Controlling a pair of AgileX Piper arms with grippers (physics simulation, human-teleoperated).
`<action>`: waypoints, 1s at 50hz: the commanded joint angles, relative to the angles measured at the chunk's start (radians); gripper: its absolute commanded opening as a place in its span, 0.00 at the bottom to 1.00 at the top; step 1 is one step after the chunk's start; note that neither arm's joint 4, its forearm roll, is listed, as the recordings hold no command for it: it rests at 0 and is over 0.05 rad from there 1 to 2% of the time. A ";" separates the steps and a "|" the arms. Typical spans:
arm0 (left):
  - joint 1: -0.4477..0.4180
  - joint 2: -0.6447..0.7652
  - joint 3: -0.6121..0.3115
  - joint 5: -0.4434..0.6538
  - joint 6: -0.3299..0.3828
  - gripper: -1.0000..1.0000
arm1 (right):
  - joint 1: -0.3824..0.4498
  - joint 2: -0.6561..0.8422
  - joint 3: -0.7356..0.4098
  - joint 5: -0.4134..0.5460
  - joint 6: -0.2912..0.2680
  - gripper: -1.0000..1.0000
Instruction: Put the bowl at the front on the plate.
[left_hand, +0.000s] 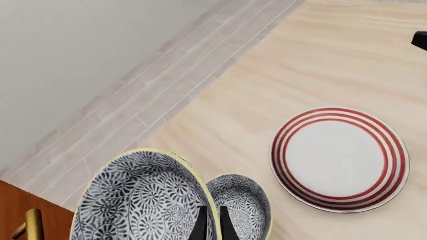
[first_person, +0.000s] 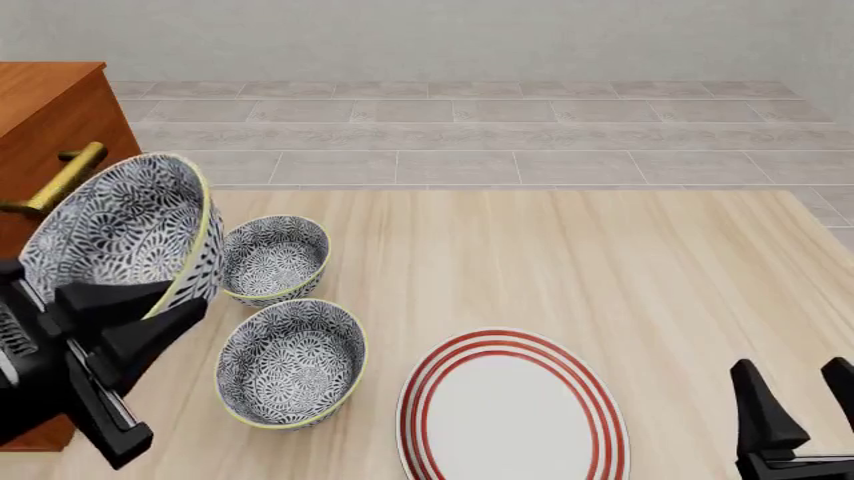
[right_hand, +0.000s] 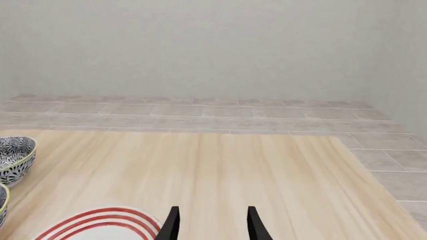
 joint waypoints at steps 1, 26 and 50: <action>-0.100 0.078 -0.036 -0.041 0.058 0.00 | 0.001 0.004 0.000 -0.003 -0.002 1.00; -0.268 0.299 -0.080 -0.140 0.134 0.00 | 0.002 -0.009 0.000 0.008 -0.013 1.00; -0.417 0.491 -0.114 -0.241 0.139 0.00 | 0.000 -0.011 0.000 0.007 -0.013 1.00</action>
